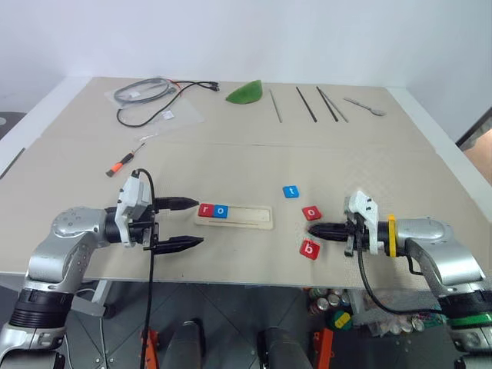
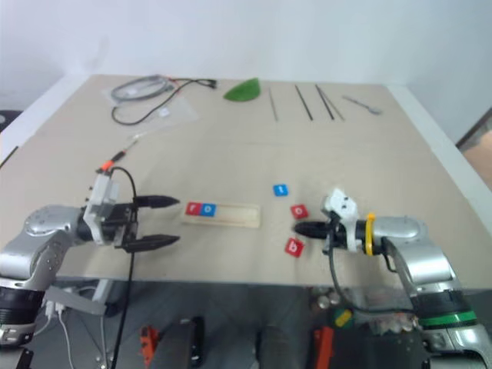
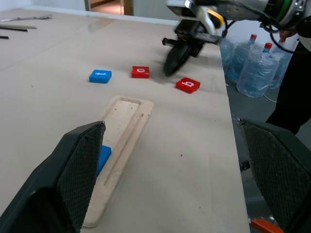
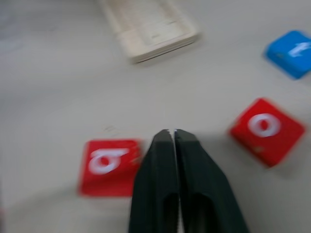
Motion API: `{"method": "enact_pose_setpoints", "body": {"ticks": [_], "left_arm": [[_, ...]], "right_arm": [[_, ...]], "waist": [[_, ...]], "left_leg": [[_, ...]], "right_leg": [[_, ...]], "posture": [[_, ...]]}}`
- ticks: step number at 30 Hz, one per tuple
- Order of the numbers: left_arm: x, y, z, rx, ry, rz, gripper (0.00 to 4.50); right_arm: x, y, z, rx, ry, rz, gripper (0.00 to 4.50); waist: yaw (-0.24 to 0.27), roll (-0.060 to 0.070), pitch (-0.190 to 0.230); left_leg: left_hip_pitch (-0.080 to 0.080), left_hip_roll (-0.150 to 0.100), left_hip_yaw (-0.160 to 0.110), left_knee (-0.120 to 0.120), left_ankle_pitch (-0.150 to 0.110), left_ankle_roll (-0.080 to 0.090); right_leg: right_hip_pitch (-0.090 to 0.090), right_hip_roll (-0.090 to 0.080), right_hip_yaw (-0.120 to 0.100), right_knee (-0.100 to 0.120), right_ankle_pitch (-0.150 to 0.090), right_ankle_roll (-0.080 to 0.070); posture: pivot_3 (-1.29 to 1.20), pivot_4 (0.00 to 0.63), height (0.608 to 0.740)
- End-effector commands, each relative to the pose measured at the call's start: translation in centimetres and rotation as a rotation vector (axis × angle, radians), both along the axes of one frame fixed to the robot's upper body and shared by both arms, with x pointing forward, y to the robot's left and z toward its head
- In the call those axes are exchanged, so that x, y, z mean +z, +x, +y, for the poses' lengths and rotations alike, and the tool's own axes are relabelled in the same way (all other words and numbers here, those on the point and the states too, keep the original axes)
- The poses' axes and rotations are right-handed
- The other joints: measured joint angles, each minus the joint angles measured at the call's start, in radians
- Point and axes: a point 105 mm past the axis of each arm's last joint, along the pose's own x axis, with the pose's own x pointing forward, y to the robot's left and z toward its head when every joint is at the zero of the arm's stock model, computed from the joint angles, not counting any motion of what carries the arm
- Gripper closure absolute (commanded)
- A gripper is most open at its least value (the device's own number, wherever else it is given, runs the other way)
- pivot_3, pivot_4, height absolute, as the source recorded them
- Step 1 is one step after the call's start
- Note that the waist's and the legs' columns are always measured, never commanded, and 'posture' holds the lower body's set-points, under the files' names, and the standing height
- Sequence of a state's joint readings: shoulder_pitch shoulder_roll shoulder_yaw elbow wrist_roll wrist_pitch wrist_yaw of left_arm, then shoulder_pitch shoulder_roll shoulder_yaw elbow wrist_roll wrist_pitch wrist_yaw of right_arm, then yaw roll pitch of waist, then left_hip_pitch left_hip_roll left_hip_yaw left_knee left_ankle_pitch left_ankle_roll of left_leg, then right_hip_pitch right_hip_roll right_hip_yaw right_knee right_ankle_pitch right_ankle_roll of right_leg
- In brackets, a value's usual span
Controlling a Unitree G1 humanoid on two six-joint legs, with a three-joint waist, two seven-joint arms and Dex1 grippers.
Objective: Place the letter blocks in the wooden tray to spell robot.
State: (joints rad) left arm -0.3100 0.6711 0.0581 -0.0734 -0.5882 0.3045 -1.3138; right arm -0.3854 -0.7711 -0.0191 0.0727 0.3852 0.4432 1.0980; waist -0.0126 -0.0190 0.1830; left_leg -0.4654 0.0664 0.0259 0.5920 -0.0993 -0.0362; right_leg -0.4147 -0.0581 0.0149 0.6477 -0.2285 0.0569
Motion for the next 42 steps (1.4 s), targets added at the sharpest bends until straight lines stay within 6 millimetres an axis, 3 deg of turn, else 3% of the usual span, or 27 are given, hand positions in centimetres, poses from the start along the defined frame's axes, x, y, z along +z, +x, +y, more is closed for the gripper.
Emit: {"method": "enact_pose_setpoints", "body": {"ticks": [1, 5, 8, 9, 15, 21, 27, 42], "left_arm": [[0.7, -0.1, 0.4, 0.012, -0.002, -0.033, 0.00], [0.7, 0.0, 0.4, 0.012, -0.002, -0.030, 0.00], [0.7, -0.1, 0.5, 0.010, -0.004, -0.026, 0.00], [0.6, -0.2, 0.5, 0.009, -0.002, -0.024, 0.00], [-0.1, -0.6, 0.6, 0.005, 0.020, -0.010, 0.00], [-0.4, -1.0, 0.3, -0.001, 0.022, 0.001, 0.00], [-0.6, -1.4, 0.3, 0.012, 0.016, 0.012, 0.00], [0.0, -1.4, 0.3, 0.032, -0.004, 0.005, 0.00]], "right_arm": [[3.5, 0.0, -0.8, -0.016, 0.062, -0.073, 2.65], [4.4, -2.1, -0.4, 0.061, 0.076, -0.034, 1.24], [3.4, -3.7, -0.6, 0.083, 0.012, 0.024, 0.16], [3.0, -4.1, -0.7, 0.085, 0.001, 0.043, 0.07], [1.5, -4.9, -0.5, 0.087, -0.019, 0.077, 0.07], [0.6, -6.2, 1.5, 0.157, -0.015, 0.111, 0.07], [-0.6, -6.9, 2.1, 0.152, -0.048, 0.122, 0.07], [-3.0, -6.6, 2.5, 0.060, -0.080, 0.083, 0.07]], "waist": [[0.000, 0.000, 0.000], [0.003, 0.000, 0.000], [0.004, 0.000, 0.000], [0.004, -0.001, 0.000], [-0.003, -0.001, 0.000], [-0.004, -0.001, 0.000], [-0.004, -0.001, -0.001], [-0.006, -0.003, -0.002]], "left_leg": [[0.000, 0.000, 0.000, 0.000, 0.000, 0.000], [0.000, 0.000, 0.000, -0.001, 0.000, 0.001], [0.000, 0.000, 0.001, -0.001, -0.002, 0.004], [0.000, 0.000, 0.000, -0.001, -0.002, 0.004], [0.000, 0.000, 0.001, -0.001, -0.003, 0.004], [0.000, 0.000, 0.001, 0.000, -0.004, 0.003], [0.000, 0.000, 0.001, 0.000, -0.004, 0.003], [0.000, 0.000, 0.001, 0.000, -0.004, 0.002]], "right_leg": [[0.000, 0.000, 0.000, 0.000, 0.000, 0.000], [0.000, 0.000, 0.000, 0.000, -0.002, 0.002], [0.000, 0.000, 0.000, 0.000, -0.005, 0.003], [0.000, 0.000, 0.000, 0.000, -0.005, 0.003], [0.000, 0.000, 0.001, 0.000, -0.005, 0.003], [0.000, 0.000, 0.001, 0.000, -0.005, 0.002], [0.000, 0.000, 0.001, 0.000, -0.005, 0.002], [-0.002, 0.000, 0.001, 0.000, -0.004, 0.002]], "posture": [[0.00, 0.150, 0.740], [0.00, 0.150, 0.740], [0.00, 0.150, 0.740], [0.00, 0.150, 0.740], [0.00, 0.150, 0.740], [0.00, 0.150, 0.740], [0.00, 0.150, 0.740], [0.00, 0.150, 0.740]]}}
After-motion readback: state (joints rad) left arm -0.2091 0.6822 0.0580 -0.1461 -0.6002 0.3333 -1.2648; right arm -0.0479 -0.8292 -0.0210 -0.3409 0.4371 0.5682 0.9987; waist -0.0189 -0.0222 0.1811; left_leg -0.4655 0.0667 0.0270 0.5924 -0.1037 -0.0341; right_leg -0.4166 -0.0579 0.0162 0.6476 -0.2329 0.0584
